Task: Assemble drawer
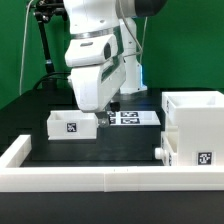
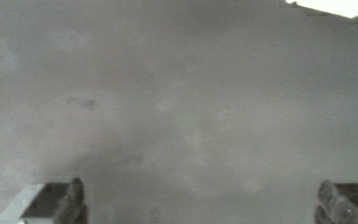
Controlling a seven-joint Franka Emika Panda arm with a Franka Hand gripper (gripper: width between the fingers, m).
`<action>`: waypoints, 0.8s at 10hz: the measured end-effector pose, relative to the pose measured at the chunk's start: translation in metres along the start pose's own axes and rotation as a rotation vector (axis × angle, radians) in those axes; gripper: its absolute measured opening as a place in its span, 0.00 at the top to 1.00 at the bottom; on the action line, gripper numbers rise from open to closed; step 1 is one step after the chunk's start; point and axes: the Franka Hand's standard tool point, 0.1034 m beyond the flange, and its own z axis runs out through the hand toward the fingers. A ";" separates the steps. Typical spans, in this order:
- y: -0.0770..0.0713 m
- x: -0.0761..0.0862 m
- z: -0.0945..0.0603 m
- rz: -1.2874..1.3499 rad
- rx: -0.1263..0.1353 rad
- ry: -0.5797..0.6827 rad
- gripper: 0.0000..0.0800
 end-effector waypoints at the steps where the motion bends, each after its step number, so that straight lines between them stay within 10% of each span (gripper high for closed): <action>1: 0.000 0.000 0.000 0.000 0.000 0.000 0.19; 6: -0.013 -0.049 -0.018 0.194 -0.109 -0.012 0.19; 8: -0.014 -0.049 -0.017 0.343 -0.111 -0.003 0.19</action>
Offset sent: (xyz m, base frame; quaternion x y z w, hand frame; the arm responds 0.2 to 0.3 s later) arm -0.0299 -0.0348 0.0130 -0.0761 0.0331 0.0940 0.9921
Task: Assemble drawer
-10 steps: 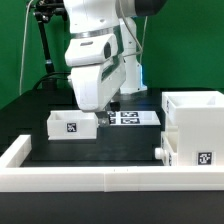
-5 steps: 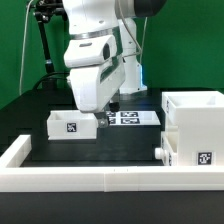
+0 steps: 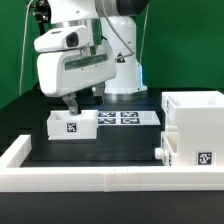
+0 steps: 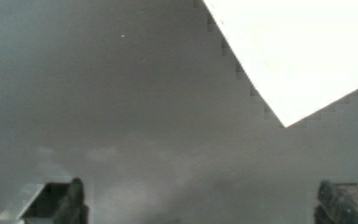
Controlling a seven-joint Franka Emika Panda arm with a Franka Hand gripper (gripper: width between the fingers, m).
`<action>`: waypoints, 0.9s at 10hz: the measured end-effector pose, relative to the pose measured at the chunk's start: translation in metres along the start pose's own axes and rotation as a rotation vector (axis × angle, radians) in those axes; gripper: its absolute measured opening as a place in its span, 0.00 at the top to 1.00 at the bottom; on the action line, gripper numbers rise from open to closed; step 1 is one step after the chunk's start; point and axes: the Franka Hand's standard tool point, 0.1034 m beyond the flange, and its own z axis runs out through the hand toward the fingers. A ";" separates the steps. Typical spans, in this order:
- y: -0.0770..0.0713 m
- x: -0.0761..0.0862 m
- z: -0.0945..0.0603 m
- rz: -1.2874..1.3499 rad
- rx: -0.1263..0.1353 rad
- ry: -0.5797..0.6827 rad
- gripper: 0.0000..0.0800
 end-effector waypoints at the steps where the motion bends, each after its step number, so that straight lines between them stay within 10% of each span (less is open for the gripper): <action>1: 0.000 0.000 0.000 0.086 0.000 0.000 0.19; 4: 0.001 -0.002 0.000 0.251 -0.009 0.006 0.19; 7: -0.013 -0.012 0.001 0.649 -0.078 0.041 0.19; 9: -0.031 -0.010 0.004 0.896 -0.061 0.037 0.19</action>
Offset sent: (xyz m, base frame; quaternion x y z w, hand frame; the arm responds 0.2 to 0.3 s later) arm 0.0000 0.0000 0.0000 0.0000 0.0000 0.1296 0.9916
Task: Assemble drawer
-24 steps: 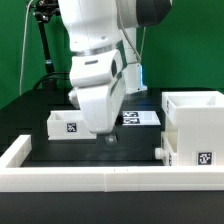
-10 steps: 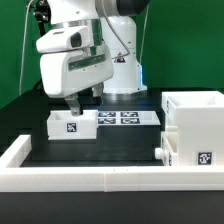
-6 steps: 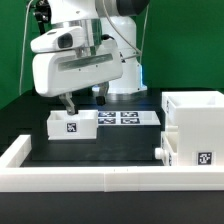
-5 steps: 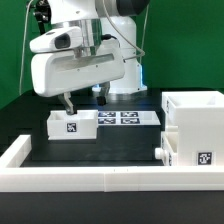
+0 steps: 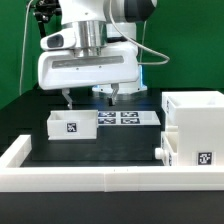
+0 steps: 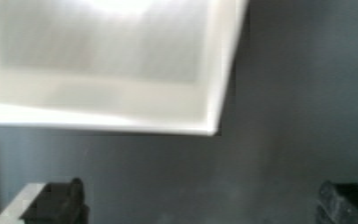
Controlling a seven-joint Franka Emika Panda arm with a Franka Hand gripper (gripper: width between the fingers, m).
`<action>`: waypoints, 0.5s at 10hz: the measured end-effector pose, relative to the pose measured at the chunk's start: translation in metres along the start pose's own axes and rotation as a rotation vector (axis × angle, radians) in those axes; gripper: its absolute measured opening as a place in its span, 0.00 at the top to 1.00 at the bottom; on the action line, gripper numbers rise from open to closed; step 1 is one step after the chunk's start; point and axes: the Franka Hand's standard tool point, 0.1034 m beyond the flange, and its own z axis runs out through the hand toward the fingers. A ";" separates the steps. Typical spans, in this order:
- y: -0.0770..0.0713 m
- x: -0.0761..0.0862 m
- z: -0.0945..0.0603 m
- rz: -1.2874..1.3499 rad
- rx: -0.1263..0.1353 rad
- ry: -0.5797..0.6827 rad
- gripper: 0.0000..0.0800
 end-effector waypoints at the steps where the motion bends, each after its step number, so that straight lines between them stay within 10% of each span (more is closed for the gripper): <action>1: 0.001 -0.002 -0.001 0.114 0.012 -0.019 0.19; 5: 0.001 -0.003 -0.001 0.185 0.014 -0.012 0.19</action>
Offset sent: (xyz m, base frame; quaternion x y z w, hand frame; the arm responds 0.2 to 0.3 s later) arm 0.0000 0.0000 0.0000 0.0000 0.0000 0.0000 1.0000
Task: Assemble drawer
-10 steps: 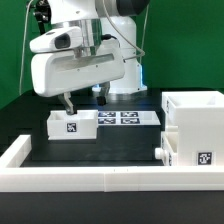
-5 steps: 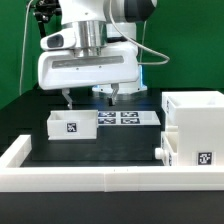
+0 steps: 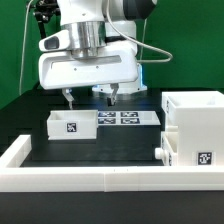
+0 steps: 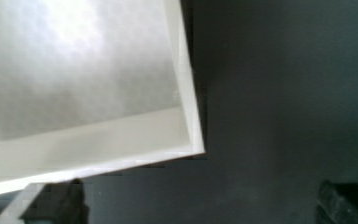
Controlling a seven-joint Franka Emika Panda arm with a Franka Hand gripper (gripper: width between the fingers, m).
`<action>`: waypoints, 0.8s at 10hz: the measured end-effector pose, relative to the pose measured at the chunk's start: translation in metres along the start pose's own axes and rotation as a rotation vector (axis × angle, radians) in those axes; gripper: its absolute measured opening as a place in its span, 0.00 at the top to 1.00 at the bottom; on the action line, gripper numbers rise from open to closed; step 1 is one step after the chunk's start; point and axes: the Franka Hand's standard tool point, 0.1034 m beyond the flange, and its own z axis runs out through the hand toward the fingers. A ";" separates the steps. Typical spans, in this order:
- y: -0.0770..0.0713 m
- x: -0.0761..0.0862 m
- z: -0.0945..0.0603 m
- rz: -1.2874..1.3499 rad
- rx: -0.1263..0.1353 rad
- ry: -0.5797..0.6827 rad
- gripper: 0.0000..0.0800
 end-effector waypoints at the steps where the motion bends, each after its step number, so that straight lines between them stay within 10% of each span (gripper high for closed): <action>1: 0.000 0.000 0.000 -0.002 0.000 -0.001 0.19; 8: 0.004 -0.052 0.033 -0.097 -0.023 -0.050 0.19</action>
Offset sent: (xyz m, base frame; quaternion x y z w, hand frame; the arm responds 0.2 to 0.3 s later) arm -0.0480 -0.0103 -0.0202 -0.1617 -0.0157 -0.0039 0.9867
